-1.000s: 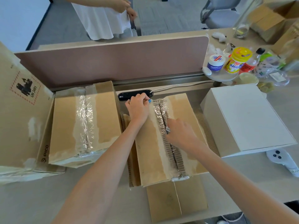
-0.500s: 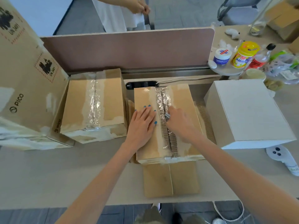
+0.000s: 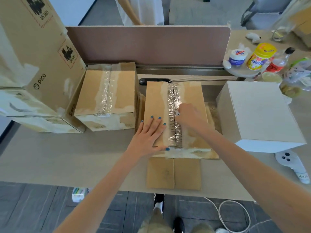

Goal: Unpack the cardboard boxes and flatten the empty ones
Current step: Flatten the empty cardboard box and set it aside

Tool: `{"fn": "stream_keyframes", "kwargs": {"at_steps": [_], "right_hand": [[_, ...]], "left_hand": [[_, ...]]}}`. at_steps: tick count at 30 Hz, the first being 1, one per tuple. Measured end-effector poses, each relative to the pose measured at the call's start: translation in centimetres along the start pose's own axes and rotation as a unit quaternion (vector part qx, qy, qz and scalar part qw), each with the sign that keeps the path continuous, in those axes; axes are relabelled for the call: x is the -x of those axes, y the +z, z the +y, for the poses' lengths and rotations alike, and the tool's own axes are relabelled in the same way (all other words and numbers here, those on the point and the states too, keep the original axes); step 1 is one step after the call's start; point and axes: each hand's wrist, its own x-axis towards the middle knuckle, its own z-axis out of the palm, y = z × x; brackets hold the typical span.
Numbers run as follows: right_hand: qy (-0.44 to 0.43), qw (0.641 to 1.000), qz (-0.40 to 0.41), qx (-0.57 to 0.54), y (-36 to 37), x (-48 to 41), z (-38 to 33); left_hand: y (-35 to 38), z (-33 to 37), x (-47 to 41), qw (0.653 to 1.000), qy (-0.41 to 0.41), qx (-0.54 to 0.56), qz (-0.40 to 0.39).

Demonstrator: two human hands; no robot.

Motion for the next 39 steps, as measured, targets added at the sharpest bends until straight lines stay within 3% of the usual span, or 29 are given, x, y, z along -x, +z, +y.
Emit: {"fn": "stream_keyframes", "kwargs": {"at_steps": [17,28,34,39], "right_hand": [[-0.012,0.998,-0.064,-0.013,2.0,9.8,1.3],[-0.002,0.999,-0.042,0.028,3.0,12.5,1.1],[-0.053,0.992,0.116,0.014,4.9,14.4,5.1],[-0.067,0.985,0.158,-0.006,5.7,14.7,10.0]], "left_hand": [[-0.9,0.9,0.6,0.998,-0.06,0.004,-0.036],[-0.9,0.2,0.7,0.998,-0.042,0.004,-0.039],[-0.7,0.3,1.1,1.0,-0.006,-0.006,0.022],[0.4,3.3,2.7,0.99,0.034,-0.003,0.133]]}}
